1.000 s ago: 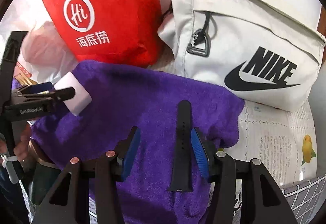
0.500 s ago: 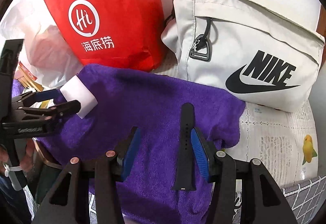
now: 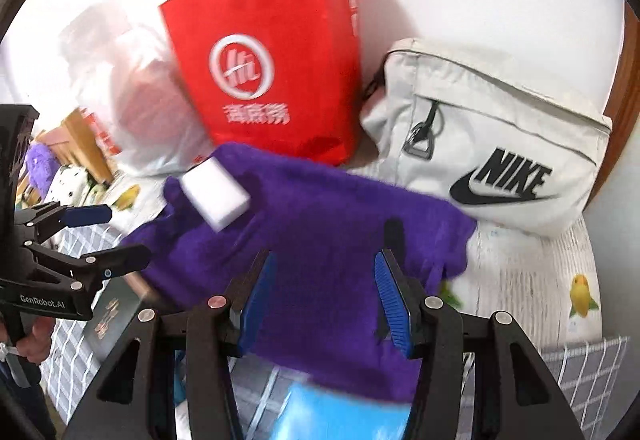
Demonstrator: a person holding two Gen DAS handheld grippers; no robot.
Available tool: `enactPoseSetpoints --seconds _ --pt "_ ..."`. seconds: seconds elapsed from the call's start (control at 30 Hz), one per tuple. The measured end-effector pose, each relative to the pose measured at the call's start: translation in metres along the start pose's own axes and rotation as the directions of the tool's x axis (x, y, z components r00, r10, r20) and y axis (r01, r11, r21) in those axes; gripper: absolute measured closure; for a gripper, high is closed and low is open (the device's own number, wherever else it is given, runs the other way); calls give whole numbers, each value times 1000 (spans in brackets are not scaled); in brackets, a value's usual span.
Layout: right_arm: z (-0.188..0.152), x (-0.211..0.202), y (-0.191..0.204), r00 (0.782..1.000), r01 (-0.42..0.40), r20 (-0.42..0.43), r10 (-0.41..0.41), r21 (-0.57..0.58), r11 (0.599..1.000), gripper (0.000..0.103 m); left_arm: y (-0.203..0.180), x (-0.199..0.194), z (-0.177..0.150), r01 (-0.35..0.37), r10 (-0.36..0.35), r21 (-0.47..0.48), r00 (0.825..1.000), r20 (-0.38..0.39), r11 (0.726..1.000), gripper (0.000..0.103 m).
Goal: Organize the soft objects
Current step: 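Return the right tool to the pile and grasp the second black strap piece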
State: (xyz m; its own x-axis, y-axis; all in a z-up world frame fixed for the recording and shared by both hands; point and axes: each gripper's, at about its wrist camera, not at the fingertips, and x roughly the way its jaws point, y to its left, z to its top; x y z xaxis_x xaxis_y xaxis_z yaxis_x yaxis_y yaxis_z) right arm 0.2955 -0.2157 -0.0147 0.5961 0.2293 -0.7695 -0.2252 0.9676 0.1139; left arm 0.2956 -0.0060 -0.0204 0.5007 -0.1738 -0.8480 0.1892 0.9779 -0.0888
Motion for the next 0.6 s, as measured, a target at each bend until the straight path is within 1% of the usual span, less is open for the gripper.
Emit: enactPoseSetpoints --seconds 0.13,0.23,0.33,0.37,0.4,0.43,0.5,0.53,0.6 --pt "-30 -30 21 1000 5 1 -5 -23 1000 51 5 -32 -34 39 -37 -36 998 49 999 6" --pt "-58 -54 39 1000 -12 6 12 -38 999 51 9 -51 -58 55 -51 -51 995 87 997 6" --pt "-87 -67 56 1000 -23 -3 23 -41 999 51 12 -61 -84 62 -57 -59 994 96 996 6" --pt "-95 -69 59 999 -31 -10 30 -41 999 51 13 -63 -93 52 -47 -60 995 91 997 6" --pt "-106 -70 66 999 -43 -23 42 -44 998 51 14 -63 -101 28 -23 -65 997 79 998 6" --pt "-114 -70 70 998 -48 -32 46 -47 998 51 16 -63 -111 1 4 -70 997 71 998 6" --pt "-131 -69 80 998 -47 -53 44 -65 997 51 19 -64 -126 -24 29 -75 997 70 997 6" --pt "-142 -69 86 997 -43 -63 38 -81 996 51 21 -65 -134 -32 38 -78 997 70 996 6" --pt "-155 -69 94 997 -44 -71 37 -102 994 51 27 -65 -150 -22 27 -97 998 56 995 6"
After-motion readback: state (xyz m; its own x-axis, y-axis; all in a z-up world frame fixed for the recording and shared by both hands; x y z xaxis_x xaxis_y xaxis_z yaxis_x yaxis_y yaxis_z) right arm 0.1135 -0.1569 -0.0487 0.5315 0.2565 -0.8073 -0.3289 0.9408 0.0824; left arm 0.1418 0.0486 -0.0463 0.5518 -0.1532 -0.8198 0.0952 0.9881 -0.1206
